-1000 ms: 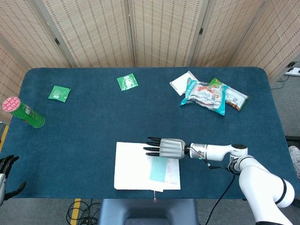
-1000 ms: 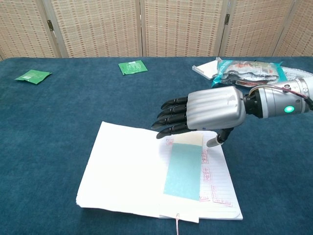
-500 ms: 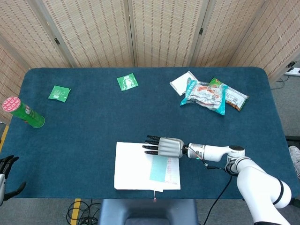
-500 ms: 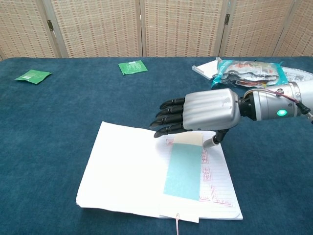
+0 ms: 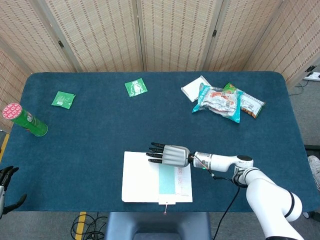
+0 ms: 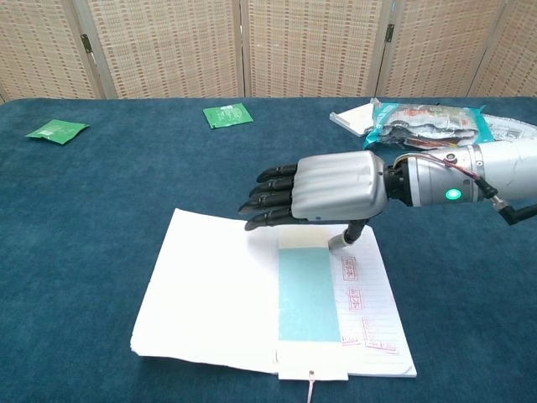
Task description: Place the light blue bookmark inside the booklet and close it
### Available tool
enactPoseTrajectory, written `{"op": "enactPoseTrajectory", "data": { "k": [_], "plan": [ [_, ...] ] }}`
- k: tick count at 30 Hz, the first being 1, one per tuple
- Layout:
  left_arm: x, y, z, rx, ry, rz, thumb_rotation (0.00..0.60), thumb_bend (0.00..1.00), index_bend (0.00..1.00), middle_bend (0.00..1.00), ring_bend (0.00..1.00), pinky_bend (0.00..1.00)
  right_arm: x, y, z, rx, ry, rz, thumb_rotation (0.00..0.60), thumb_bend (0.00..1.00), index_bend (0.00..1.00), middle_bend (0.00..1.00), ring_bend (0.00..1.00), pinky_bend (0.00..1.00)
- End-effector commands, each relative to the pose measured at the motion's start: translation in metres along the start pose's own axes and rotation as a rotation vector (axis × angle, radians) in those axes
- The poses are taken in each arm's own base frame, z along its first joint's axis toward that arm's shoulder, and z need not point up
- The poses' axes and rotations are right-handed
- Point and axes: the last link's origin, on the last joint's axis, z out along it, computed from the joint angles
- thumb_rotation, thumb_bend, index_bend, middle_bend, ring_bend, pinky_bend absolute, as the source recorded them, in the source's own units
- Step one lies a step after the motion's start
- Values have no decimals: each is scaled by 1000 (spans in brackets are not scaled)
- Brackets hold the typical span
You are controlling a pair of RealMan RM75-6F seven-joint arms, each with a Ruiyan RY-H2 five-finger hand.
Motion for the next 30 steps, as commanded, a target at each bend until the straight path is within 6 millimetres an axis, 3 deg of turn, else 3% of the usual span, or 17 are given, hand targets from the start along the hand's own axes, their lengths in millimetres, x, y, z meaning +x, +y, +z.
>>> {"op": "enactPoseTrajectory", "data": {
  "k": [1,8,12,23,30],
  "plan": [
    [0,0,0,0,-1,0,600,268,190,163,152,202,0,0,2,-7,2,2,600,148,0,0,0,0],
    [0,-2,1,2,-1,1,600,269,190,163,152,202,14,4,-5,-14,79,14,600,148,0,0,0,0],
    [0,0,1,-5,2,-3,600,269,190,163,152,202,27,-3,-12,3,150,55,600,148,0,0,0,0],
    [2,8,2,-32,11,-6,600,269,190,163,152,202,51,-65,-26,138,238,148,600,147,0,0,0,0],
    [3,9,2,-31,12,-4,600,269,190,163,152,202,56,-88,-27,174,249,208,600,106,0,0,0,0]
  ]
}}
